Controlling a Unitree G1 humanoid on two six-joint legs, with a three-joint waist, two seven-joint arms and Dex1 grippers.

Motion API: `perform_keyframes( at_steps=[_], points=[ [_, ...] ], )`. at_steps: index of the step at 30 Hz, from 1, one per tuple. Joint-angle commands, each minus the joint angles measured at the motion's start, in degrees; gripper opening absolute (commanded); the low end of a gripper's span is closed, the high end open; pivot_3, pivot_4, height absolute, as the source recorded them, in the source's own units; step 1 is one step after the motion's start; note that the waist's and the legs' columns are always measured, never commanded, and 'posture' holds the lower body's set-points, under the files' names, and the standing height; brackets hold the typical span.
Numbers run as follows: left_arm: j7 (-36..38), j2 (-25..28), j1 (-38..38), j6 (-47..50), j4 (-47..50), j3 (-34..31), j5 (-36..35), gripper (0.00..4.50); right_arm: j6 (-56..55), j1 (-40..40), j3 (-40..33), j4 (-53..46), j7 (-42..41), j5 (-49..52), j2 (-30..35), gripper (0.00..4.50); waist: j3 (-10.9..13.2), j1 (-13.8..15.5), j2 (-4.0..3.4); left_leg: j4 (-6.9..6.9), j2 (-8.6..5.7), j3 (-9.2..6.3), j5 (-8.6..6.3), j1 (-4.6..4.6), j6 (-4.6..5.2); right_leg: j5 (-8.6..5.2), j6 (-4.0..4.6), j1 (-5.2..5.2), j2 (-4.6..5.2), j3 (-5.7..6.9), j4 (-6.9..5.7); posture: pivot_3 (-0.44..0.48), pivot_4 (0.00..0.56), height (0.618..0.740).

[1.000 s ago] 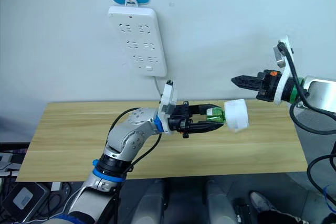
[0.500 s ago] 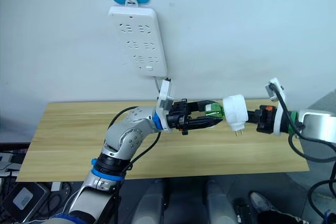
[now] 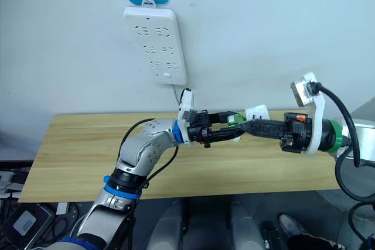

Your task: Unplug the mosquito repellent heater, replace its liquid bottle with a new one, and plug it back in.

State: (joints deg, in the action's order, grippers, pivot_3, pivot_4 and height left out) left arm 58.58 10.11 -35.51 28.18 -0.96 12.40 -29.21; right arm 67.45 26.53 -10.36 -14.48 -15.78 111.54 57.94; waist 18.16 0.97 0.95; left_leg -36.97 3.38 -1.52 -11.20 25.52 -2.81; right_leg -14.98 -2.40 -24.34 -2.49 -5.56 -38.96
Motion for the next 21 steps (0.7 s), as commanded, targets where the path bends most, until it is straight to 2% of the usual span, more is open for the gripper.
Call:
perform_keyframes(
  at_steps=[1, 6, 13, 18, 21],
  points=[
    [2.86, 0.78, 0.60, -1.66, 1.84, 2.06, 0.53, 2.33, -1.49, 2.78, -0.53, 1.71, 3.94, 1.46, -1.21, 0.06, 0.00, 0.01, 0.00, 0.02, 0.00, 0.00, 0.00, 0.01, 0.00, 0.00, 0.00, -0.01, 0.00, 0.00, 0.00, 0.095, 0.270, 0.740],
    [3.54, 1.02, 1.31, -0.49, 3.21, 2.38, -0.37, 2.33, -3.14, 4.03, 0.79, 3.65, 13.78, 1.46, -2.19, 0.06, 0.00, -0.03, 0.00, 0.02, 0.01, -0.02, 0.00, 0.06, 0.00, 0.00, 0.00, -0.05, 0.00, 0.02, 0.01, 0.096, 0.272, 0.740],
    [3.35, 0.91, 1.22, 0.01, 3.61, 1.74, -0.88, 2.33, -3.17, 3.36, 0.66, 2.09, 17.18, 1.46, -2.98, 0.06, 0.00, -0.03, 0.00, 0.00, 0.01, -0.01, 0.00, 0.07, 0.00, 0.00, 0.00, -0.05, 0.00, 0.00, 0.01, 0.099, 0.274, 0.740],
    [4.39, 0.90, 1.38, 0.87, 4.26, 1.97, -1.97, 2.33, -7.20, 3.52, 2.62, 2.10, 25.31, 1.46, -3.18, 0.06, 0.00, -0.12, 0.00, 0.01, 0.01, -0.01, 0.00, 0.07, 0.00, 0.00, 0.00, -0.05, 0.00, 0.00, 0.01, 0.093, 0.272, 0.740],
    [4.65, 0.96, 1.48, 1.13, 4.44, 2.15, -2.00, 2.33, -8.10, 4.16, 2.71, 2.13, 26.55, 1.46, -3.89, 0.06, 0.00, -0.25, 0.00, 0.01, 0.01, -0.01, 0.00, 0.07, 0.00, 0.00, 0.00, -0.06, 0.00, 0.00, 0.00, 0.092, 0.272, 0.740]
  ],
)
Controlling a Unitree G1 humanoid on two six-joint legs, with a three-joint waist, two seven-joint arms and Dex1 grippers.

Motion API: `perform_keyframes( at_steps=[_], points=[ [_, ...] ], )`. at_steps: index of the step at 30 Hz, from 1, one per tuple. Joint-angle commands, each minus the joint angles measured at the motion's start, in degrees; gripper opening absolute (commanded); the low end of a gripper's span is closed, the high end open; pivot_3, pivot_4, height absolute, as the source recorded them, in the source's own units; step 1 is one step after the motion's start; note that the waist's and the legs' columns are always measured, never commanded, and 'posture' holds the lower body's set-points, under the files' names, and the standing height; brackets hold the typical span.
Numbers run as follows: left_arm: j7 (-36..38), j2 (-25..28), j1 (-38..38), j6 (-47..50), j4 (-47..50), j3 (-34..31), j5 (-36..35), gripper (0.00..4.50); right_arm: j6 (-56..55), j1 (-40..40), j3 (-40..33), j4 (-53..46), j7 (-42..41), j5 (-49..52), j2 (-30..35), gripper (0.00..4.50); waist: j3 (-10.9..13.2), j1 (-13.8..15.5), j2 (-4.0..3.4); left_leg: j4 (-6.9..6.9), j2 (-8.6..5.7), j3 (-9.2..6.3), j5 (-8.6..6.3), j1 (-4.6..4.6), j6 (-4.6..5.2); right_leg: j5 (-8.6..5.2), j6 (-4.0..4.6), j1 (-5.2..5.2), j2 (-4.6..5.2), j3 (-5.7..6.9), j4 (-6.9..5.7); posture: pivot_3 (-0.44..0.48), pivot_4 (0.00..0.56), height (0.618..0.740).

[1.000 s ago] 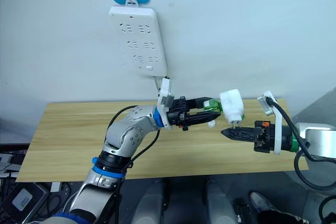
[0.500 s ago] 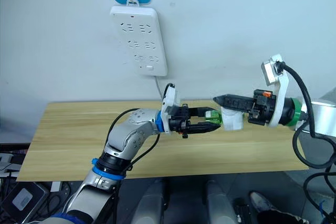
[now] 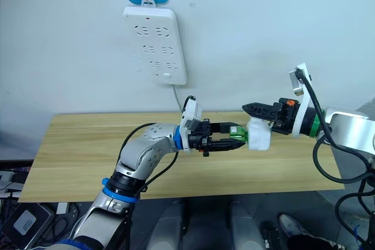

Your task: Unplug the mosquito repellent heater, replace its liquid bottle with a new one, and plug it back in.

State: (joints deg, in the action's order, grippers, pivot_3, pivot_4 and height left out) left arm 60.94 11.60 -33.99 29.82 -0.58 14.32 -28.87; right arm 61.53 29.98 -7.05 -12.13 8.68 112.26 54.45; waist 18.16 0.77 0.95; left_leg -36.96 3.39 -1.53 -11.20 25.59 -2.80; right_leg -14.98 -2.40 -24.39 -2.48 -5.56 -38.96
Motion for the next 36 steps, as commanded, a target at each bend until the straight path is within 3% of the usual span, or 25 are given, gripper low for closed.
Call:
perform_keyframes(
  at_steps=[1, 3, 8, 11, 16, 21, 22, 29, 36],
  points=[
    [2.26, -0.53, -0.05, -0.49, 4.04, 0.19, -2.30, 2.33, -2.20, 0.92, -0.93, -0.39, 1.84, 0.74, -0.72, 0.06, 0.00, -0.09, 0.00, 0.00, 0.00, 0.00, 0.00, 0.00, 0.00, 0.00, 0.00, 0.00, 0.00, 0.00, 0.00, 0.092, 0.272, 0.740],
    [1.99, -0.42, -0.06, -0.71, 3.73, 0.05, -1.90, 2.33, -1.35, 1.53, -2.83, -0.38, -0.45, 0.74, -2.12, 0.06, 0.00, -0.17, 0.00, 0.00, 0.00, 0.00, 0.00, 0.00, 0.00, 0.00, 0.00, 0.00, 0.00, 0.00, 0.00, 0.095, 0.273, 0.740],
    [1.69, 0.26, 0.29, -1.72, 2.42, -0.97, -0.92, 2.33, 7.18, 4.52, -8.89, 3.06, -16.62, 0.74, 0.21, 0.06, 0.00, -0.17, 0.00, 0.01, 0.00, 0.00, 0.00, 0.02, 0.00, 0.00, 0.00, -0.01, 0.00, 0.01, 0.01, 0.101, 0.275, 0.740],
    [1.60, 1.18, 0.49, -2.55, 1.43, -2.21, -0.85, 2.33, 9.68, 5.69, -11.09, 6.23, -19.82, 0.74, 3.36, 0.59, 0.00, -0.15, 0.00, 0.00, 0.01, -0.01, 0.00, 0.02, 0.00, 0.00, 0.01, -0.01, 0.00, 0.03, 0.01, 0.101, 0.274, 0.740],
    [1.73, 2.78, -0.59, -0.76, -0.02, -6.63, -3.91, 2.33, 11.49, -5.43, -17.44, 6.37, -20.05, -2.90, 12.22, 2.38, -0.01, 0.33, -0.01, 0.03, 0.01, -0.02, -0.01, 0.04, 0.01, 0.00, 0.01, -0.01, 0.01, 0.05, 0.03, 0.096, 0.269, 0.740],
    [1.81, 3.26, -3.26, 3.62, -0.90, -7.82, -5.85, 2.33, 11.16, -18.07, -19.67, -0.49, -26.54, -9.74, 9.61, 4.30, -0.02, 0.49, -0.02, -0.01, 0.02, 0.01, 0.00, 0.04, 0.01, -0.01, 0.00, -0.02, 0.01, 0.03, 0.02, 0.106, 0.260, 0.740],
    [2.17, 3.40, -3.88, 4.67, -0.92, -7.88, -6.40, 2.33, 10.43, -18.75, -19.35, -1.06, -27.00, -9.46, 8.80, 4.45, -0.02, 0.49, -0.03, -0.02, 0.02, -0.02, 0.00, 0.05, 0.00, -0.01, 0.00, -0.02, 0.00, 0.05, 0.01, 0.106, 0.260, 0.740],
    [3.15, 3.56, -6.03, 10.93, 0.12, -7.98, -10.15, 2.33, 5.57, -15.38, -14.28, -3.54, -24.37, -7.84, 4.93, 4.45, -0.03, -0.41, -0.04, -0.07, 0.00, 0.01, 0.01, -0.05, -0.01, 0.04, -0.05, 0.04, 0.00, 0.00, -0.05, 0.117, 0.254, 0.740],
    [3.06, 2.39, -5.24, 13.15, 2.35, -7.17, -11.86, 2.33, 0.96, -13.47, -8.80, -5.37, -18.51, 0.18, 3.54, 4.45, -0.03, -0.49, -0.03, -0.02, 0.00, -0.02, 0.01, 0.01, 0.00, 0.04, -0.05, 0.02, 0.00, 0.03, 0.00, 0.116, 0.248, 0.740]
  ],
)
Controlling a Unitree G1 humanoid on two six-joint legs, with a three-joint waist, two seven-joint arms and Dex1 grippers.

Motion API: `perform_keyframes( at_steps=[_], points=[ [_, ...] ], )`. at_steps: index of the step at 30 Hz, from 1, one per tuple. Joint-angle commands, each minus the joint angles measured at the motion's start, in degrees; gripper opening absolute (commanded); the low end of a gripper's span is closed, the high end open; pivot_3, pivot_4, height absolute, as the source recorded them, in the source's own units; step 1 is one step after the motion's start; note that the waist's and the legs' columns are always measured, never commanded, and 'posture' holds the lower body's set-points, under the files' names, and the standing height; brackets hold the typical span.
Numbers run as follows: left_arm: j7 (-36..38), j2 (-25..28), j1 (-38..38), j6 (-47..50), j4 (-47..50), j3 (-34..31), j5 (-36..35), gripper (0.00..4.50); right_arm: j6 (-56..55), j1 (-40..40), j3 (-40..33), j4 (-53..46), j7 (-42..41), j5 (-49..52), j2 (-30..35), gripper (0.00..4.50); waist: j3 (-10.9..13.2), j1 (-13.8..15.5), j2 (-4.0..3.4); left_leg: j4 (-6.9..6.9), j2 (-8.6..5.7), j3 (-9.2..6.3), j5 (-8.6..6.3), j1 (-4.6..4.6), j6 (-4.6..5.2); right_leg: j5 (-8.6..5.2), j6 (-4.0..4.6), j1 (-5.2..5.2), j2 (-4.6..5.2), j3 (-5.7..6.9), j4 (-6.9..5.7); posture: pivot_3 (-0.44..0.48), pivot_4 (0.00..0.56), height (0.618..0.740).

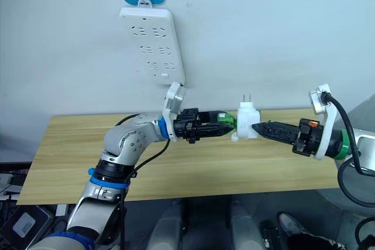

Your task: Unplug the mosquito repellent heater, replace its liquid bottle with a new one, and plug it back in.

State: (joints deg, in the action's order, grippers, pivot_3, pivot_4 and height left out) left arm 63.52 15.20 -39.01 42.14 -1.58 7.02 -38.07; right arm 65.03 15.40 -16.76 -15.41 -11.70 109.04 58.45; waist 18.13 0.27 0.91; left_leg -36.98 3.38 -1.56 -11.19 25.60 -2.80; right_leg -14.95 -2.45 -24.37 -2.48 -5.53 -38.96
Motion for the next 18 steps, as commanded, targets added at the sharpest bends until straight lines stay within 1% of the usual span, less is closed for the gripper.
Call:
perform_keyframes(
  at_steps=[1, 4, 8, 13, 18],
  points=[
    [0.22, -1.61, -0.20, 1.54, 3.72, -0.09, -3.36, 2.33, -3.07, 1.42, 1.61, -2.35, 2.63, 3.49, -0.70, 4.45, 0.00, 0.00, 0.00, 0.00, 0.00, 0.00, 0.00, 0.00, 0.00, 0.00, 0.00, 0.00, 0.00, 0.00, 0.00, 0.116, 0.248, 0.740],
    [0.01, -2.08, 0.08, 3.84, 5.16, -0.57, -5.01, 2.33, -3.51, 1.09, 2.44, -3.20, 3.19, 3.72, -0.68, 4.45, -0.01, -0.03, -0.01, -0.03, 0.00, 0.00, 0.00, 0.00, -0.01, 0.00, 0.00, 0.00, 0.00, -0.01, -0.02, 0.115, 0.242, 0.740],
    [0.60, -1.58, 0.83, 4.87, 6.36, -0.55, -5.43, 2.33, -3.53, 0.27, 2.20, -3.07, 2.90, 3.96, -0.69, 4.45, -0.01, -0.01, 0.00, -0.05, 0.00, 0.00, 0.01, 0.00, -0.01, 0.00, 0.00, 0.00, 0.01, -0.01, -0.02, 0.118, 0.240, 0.740],
    [1.36, -0.69, 0.95, 5.07, 7.32, -0.21, -5.67, 2.33, -3.09, -1.55, 2.09, -2.10, 3.71, 3.91, 1.42, 4.45, -0.02, 0.15, -0.01, -0.04, -0.01, 0.00, 0.01, 0.00, -0.01, 0.00, 0.01, 0.00, 0.01, 0.00, -0.02, 0.120, 0.237, 0.740],
    [1.34, -0.50, 0.17, 4.26, 6.40, -0.34, -5.71, 2.33, -2.32, -2.12, 1.73, -1.78, 1.43, 3.96, 3.09, 4.45, -0.03, 0.13, -0.01, -0.06, 0.00, 0.01, 0.01, -0.02, -0.01, 0.01, 0.01, 0.01, 0.01, -0.01, -0.05, 0.116, 0.240, 0.740]
  ],
)
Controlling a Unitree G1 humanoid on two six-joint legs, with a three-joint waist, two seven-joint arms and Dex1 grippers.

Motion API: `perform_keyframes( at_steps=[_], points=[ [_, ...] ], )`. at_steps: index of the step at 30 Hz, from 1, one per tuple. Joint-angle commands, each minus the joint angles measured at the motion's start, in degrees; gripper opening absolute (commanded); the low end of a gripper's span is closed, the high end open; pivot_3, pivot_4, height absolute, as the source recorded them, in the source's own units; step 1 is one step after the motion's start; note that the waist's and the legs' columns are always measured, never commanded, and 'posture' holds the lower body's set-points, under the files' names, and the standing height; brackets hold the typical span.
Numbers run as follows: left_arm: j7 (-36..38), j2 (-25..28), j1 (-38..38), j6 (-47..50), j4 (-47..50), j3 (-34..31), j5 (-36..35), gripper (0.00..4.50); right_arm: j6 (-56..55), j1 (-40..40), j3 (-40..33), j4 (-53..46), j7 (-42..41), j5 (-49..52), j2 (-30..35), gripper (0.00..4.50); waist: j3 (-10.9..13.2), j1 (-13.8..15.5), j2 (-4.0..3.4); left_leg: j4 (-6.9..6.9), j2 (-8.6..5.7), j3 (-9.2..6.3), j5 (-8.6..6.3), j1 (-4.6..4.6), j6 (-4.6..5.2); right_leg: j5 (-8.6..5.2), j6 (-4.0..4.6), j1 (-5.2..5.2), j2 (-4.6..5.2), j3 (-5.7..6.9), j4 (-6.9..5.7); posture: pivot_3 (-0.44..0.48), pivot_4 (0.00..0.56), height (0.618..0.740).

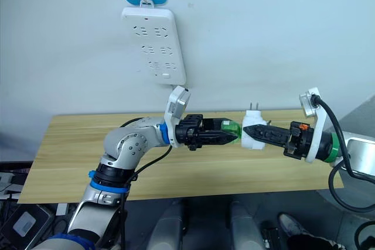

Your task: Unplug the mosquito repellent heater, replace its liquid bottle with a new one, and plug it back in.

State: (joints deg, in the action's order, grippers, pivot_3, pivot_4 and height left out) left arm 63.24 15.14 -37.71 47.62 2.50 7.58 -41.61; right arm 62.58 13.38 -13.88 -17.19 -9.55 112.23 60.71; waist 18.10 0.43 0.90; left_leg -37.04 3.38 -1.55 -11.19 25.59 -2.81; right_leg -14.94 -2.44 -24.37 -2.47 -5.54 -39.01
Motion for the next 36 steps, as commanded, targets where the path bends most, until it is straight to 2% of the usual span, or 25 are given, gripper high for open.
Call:
perform_keyframes(
  at_steps=[1, 8, 11, 13, 20, 22, 24, 26, 27, 29, 33, 36],
  points=[
    [1.55, -0.57, -1.17, -1.37, 2.19, -0.80, -2.08, 2.33, 0.04, 0.33, -1.03, -0.09, -1.38, 0.77, 0.41, 4.45, 0.00, -0.03, 0.00, 0.00, 0.00, 0.01, 0.00, 0.00, 0.00, 0.00, 0.00, 0.00, 0.00, -0.01, 0.00, 0.116, 0.240, 0.740],
    [1.40, -1.00, -0.60, -1.47, 2.70, -0.17, -2.04, 2.33, -0.26, 1.58, -0.16, -1.69, -2.31, 0.77, -0.97, 4.45, 0.00, 0.00, 0.00, 0.00, 0.00, 0.00, 0.00, 0.01, 0.00, 0.00, 0.00, 0.00, 0.00, 0.00, 0.01, 0.112, 0.242, 0.740],
    [1.27, -1.11, -0.49, -1.37, 2.79, -0.13, -2.07, 2.33, -0.29, 1.90, -0.30, -1.83, -2.99, 0.77, -1.48, 3.89, 0.00, 0.00, 0.00, 0.00, 0.00, -0.01, 0.00, 0.01, 0.00, 0.00, 0.00, 0.00, 0.00, 0.00, 0.00, 0.108, 0.247, 0.740],
    [1.04, -1.25, -0.61, -1.61, 2.57, -0.17, -1.84, 2.33, -0.02, 2.00, -0.34, -2.13, -3.58, 0.77, -1.26, 3.28, 0.00, -0.01, 0.00, -0.01, 0.00, 0.00, 0.00, 0.00, 0.00, 0.00, 0.00, 0.00, 0.00, 0.00, 0.00, 0.108, 0.247, 0.740],
    [1.13, -0.91, -0.27, -3.29, 2.23, 0.83, 0.27, 2.33, -0.30, 2.19, -0.28, -2.06, -3.55, 0.77, -1.13, 3.27, 0.00, -0.01, 0.00, -0.01, 0.00, -0.01, 0.00, 0.00, 0.00, 0.00, 0.00, 0.00, 0.00, 0.00, 0.00, 0.108, 0.251, 0.740],
    [1.77, -0.03, -0.13, -6.53, 1.43, 1.72, 2.99, 3.05, -0.70, 2.05, -0.51, -1.69, -2.61, 0.77, -1.35, 3.27, 0.00, 0.01, 0.00, -0.01, 0.00, 0.00, 0.00, 0.00, 0.00, 0.00, 0.00, 0.00, 0.00, 0.00, 0.00, 0.108, 0.251, 0.740],
    [3.36, 1.62, -0.45, -9.71, 0.62, 2.41, 5.32, 3.57, -1.38, 1.45, -0.77, -1.31, -0.70, 0.77, -1.41, 3.27, 0.00, 0.00, 0.00, -0.01, 0.00, 0.00, 0.00, 0.00, 0.00, 0.00, 0.00, 0.00, 0.00, -0.01, 0.00, 0.108, 0.251, 0.740],
    [5.89, 4.29, -0.47, -16.63, -0.23, 4.13, 10.14, 4.18, -2.25, 0.22, -0.38, -1.49, 2.71, -0.24, -0.80, 3.27, 0.00, -0.01, 0.00, 0.00, 0.00, 0.00, 0.00, 0.00, 0.00, 0.01, 0.01, 0.00, 0.00, -0.01, -0.01, 0.108, 0.251, 0.740],
    [7.63, 6.32, 0.79, -25.02, -1.41, 6.43, 15.55, 4.46, -2.86, -0.74, 0.22, -1.57, 5.43, -1.34, -0.68, 3.27, 0.00, -0.01, 0.00, 0.00, 0.00, 0.00, 0.00, -0.01, 0.00, 0.01, 0.01, 0.00, 0.00, -0.01, -0.02, 0.103, 0.257, 0.740],
    [8.27, 8.12, 2.68, -36.40, -3.41, 9.26, 22.67, 4.50, -3.83, -1.67, 1.59, -2.10, 10.33, -3.12, -0.74, 3.27, -0.05, 0.00, -0.04, 0.03, 0.00, 0.03, 0.00, -0.03, 0.00, 0.01, 0.02, 0.00, 0.00, -0.03, 0.00, 0.103, 0.257, 0.740],
    [-3.51, 5.91, 4.29, -55.88, -6.75, 12.88, 38.27, 4.50, -4.84, -0.62, 5.37, -3.18, 20.14, -6.85, -1.19, 3.27, -0.05, 0.07, -0.03, 0.01, -0.03, 0.10, 0.00, -0.02, 0.00, 0.11, 0.18, -0.01, 0.08, -0.12, 0.02, 0.113, 0.259, 0.740],
    [-8.14, 5.43, 5.88, -62.68, -6.03, 15.62, 45.57, 4.50, -6.36, 1.07, 7.33, -3.40, 26.78, -5.76, -2.33, 3.27, -0.06, 0.27, -0.02, -0.02, -0.12, 0.07, 0.00, 0.04, 0.00, 0.10, 0.16, -0.01, 0.16, -0.11, 0.03, 0.113, 0.259, 0.740]
  ],
)
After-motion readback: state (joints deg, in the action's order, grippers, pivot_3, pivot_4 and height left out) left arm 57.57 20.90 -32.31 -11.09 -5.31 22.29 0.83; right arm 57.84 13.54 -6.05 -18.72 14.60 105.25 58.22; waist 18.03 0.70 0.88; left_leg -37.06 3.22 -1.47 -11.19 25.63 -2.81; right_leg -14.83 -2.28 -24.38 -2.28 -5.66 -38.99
